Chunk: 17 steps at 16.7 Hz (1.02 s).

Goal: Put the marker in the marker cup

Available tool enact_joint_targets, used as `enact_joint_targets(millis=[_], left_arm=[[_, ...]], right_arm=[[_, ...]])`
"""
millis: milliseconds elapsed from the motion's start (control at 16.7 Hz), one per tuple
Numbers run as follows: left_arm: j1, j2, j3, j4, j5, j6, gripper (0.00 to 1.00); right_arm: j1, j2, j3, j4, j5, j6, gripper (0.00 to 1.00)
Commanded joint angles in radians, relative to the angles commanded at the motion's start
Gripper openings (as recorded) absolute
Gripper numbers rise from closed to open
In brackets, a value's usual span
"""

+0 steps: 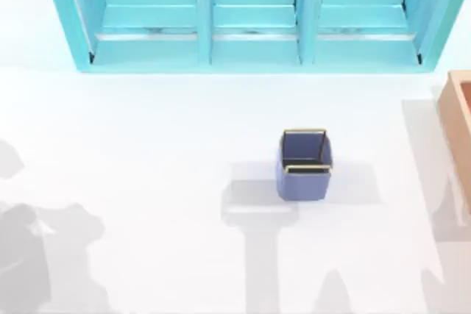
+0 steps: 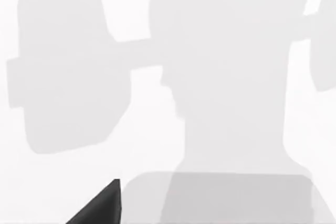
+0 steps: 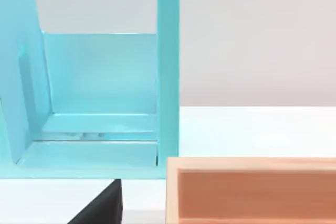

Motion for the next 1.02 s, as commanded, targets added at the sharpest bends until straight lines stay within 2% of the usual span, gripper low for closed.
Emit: enact_joint_targets(millis=[300,600,780,1020], left_arm=[[0.131,0.372,0.329,-0.132,0.121,-0.07,1.0],[0.231,0.606,0.62,-0.154,0.21,-0.105,1.0],[0.263,0.67,0.722,-0.142,0.241,-0.111,1.0],[0.268,0.678,0.737,-0.139,0.246,-0.111,1.0]], right_arm=[[0.0,0.0,0.0,0.0,0.0,0.0,1.0],[0.0,0.0,0.0,0.0,0.0,0.0,1.0],[0.0,0.0,0.0,0.0,0.0,0.0,1.0],[0.0,0.0,0.0,0.0,0.0,0.0,1.0]])
